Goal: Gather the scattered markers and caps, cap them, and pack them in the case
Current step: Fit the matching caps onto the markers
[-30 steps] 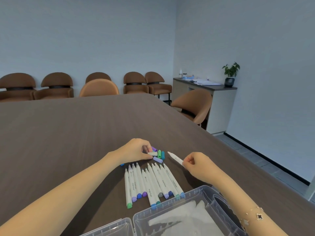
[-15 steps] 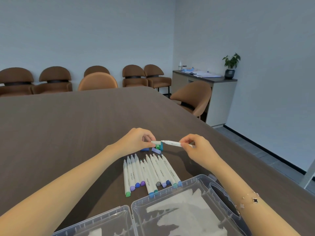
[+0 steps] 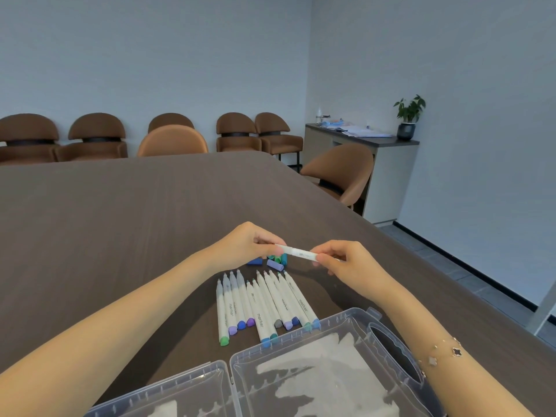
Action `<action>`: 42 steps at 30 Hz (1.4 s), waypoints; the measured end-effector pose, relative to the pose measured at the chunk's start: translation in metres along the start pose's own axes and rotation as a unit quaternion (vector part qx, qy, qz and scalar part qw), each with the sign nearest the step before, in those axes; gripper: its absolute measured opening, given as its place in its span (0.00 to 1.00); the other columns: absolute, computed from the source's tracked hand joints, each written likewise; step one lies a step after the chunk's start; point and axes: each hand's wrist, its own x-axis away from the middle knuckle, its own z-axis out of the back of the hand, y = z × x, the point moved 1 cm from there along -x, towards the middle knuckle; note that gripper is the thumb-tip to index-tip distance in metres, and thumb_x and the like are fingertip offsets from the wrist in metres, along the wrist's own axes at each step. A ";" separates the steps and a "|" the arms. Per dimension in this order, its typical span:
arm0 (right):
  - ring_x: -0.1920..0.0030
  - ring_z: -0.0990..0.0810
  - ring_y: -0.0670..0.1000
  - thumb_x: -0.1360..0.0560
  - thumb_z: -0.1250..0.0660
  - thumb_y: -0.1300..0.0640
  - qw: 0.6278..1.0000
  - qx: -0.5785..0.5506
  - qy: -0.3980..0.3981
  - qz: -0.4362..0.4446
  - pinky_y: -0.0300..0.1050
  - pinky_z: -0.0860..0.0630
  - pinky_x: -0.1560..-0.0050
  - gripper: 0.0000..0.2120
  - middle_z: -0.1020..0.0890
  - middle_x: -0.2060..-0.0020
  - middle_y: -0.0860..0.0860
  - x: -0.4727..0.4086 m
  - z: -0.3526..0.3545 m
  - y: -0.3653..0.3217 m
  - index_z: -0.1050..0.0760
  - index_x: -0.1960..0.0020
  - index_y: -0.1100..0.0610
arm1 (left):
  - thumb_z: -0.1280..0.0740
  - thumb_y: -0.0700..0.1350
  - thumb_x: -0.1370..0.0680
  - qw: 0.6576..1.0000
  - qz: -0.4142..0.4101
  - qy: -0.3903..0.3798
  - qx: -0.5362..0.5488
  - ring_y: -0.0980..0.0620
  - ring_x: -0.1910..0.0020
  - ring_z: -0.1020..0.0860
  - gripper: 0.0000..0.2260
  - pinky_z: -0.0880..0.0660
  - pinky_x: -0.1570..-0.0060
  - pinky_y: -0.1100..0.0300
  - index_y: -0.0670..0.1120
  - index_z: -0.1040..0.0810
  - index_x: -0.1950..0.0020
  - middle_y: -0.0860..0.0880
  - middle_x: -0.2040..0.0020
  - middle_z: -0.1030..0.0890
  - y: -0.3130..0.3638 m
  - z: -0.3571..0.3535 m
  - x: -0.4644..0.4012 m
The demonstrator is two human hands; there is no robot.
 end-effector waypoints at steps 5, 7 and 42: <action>0.64 0.24 0.47 0.22 0.36 0.56 1.000 -0.015 0.010 -0.013 0.35 0.28 0.65 0.06 0.19 0.58 0.47 0.003 0.001 -0.005 0.20 0.50 0.52 | 0.32 0.46 0.24 1.000 0.003 -0.001 0.017 0.43 0.54 0.20 0.09 0.21 0.54 0.52 0.50 0.17 0.45 0.49 0.54 0.16 0.008 0.002 -0.006; 0.65 0.24 0.46 0.22 0.36 0.56 0.999 0.009 -0.015 -0.032 0.33 0.27 0.65 0.06 0.19 0.58 0.48 0.005 0.003 -0.004 0.20 0.50 0.51 | 0.32 0.47 0.24 0.999 0.009 -0.044 -0.010 0.47 0.53 0.19 0.09 0.21 0.52 0.53 0.51 0.17 0.45 0.53 0.54 0.16 0.007 -0.001 -0.007; 0.59 0.23 0.55 0.26 0.32 0.49 0.984 0.020 -0.084 -0.153 0.46 0.20 0.54 0.13 0.19 0.53 0.61 0.002 -0.013 -0.015 0.17 0.53 0.60 | 0.36 0.43 0.21 0.967 0.139 -0.030 -0.211 0.56 0.51 0.23 0.04 0.28 0.51 0.64 0.50 0.22 0.49 0.52 0.49 0.21 -0.039 0.063 0.006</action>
